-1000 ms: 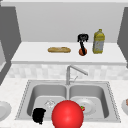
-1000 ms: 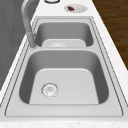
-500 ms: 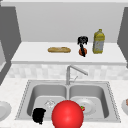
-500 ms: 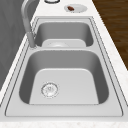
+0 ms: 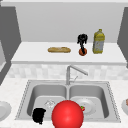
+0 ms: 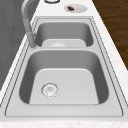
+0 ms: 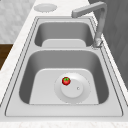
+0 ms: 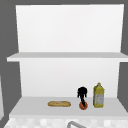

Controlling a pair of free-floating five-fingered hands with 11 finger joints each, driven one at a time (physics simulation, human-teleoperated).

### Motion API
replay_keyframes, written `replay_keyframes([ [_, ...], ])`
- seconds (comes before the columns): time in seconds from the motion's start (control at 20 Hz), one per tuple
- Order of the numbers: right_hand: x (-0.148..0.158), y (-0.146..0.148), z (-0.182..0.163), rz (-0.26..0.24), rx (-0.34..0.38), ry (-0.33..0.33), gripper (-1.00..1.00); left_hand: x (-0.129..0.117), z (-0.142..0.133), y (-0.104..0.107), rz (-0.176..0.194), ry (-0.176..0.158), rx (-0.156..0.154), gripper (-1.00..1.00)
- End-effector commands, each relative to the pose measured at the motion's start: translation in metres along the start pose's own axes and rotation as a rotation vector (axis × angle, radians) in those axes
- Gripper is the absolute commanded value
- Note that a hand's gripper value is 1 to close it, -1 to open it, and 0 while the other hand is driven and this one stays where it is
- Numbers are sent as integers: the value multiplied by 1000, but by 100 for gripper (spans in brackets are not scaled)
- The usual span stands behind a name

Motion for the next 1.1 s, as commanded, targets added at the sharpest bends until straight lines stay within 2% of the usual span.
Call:
replay_keyframes([
  [0.0, -9, 3, -13, 3, 14, -25, -100, 0, 0, 0, 0, 0, 0, 0],
  [0.1, -16, 11, -5, -12, -15, -25, -100, 0, 0, 0, 0, 0, 0, 0],
  [0.3, -12, 14, -3, -6, -28, -17, -100, 0, 0, 0, 0, 0, 0, 0],
  [0.5, -14, 15, -14, -1, 3, -10, -100, 0, 0, 0, 0, 0, 0, 0],
  [0.85, -10, 15, -56, 8, 64, -12, -100, 0, 0, 0, 0, 0, 0, 0],
  [1.05, -14, 39, -60, -1, 13, -8, -100, 0, 0, 0, 0, 0, 0, 0],
])
